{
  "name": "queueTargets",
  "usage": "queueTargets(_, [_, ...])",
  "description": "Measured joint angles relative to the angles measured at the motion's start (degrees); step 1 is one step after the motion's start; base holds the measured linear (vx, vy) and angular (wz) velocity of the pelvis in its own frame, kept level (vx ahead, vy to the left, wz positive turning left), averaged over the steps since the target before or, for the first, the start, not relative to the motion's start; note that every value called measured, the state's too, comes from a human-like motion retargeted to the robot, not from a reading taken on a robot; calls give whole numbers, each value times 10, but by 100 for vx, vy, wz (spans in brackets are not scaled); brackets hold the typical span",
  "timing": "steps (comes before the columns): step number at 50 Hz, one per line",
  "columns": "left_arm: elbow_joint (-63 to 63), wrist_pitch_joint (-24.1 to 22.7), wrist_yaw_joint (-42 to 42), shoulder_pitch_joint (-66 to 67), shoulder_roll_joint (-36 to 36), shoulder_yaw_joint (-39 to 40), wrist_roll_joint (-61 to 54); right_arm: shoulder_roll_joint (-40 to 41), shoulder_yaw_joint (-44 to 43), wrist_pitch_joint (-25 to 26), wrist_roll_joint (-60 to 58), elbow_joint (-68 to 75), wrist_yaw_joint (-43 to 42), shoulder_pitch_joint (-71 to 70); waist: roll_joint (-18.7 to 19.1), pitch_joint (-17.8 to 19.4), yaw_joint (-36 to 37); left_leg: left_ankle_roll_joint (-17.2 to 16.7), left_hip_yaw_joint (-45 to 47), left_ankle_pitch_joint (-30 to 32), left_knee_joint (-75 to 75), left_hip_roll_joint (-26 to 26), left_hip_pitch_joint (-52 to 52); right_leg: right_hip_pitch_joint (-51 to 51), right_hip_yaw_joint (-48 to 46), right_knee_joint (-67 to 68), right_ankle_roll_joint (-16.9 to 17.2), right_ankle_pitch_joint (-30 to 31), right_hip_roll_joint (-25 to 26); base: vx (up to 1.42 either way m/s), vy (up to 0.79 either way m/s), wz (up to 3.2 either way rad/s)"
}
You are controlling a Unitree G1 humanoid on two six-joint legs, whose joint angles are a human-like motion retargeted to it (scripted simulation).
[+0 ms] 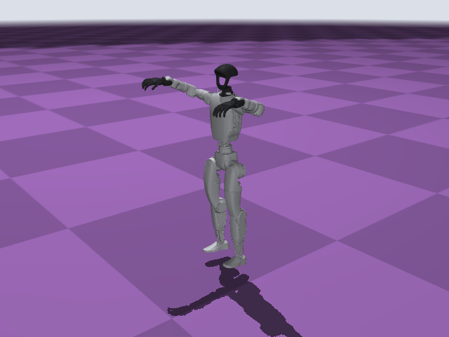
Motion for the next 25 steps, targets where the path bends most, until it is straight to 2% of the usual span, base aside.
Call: queueTargets(25, [-17, 3, -1, -31, 5, -30, 2, -16, -45, 3, -6, 13, 2, 38, 9, -1, 4, -4, -6, -15, 11, -8, 0, 8, -8, 2, -2, -4, -10, 0, 0, 0])
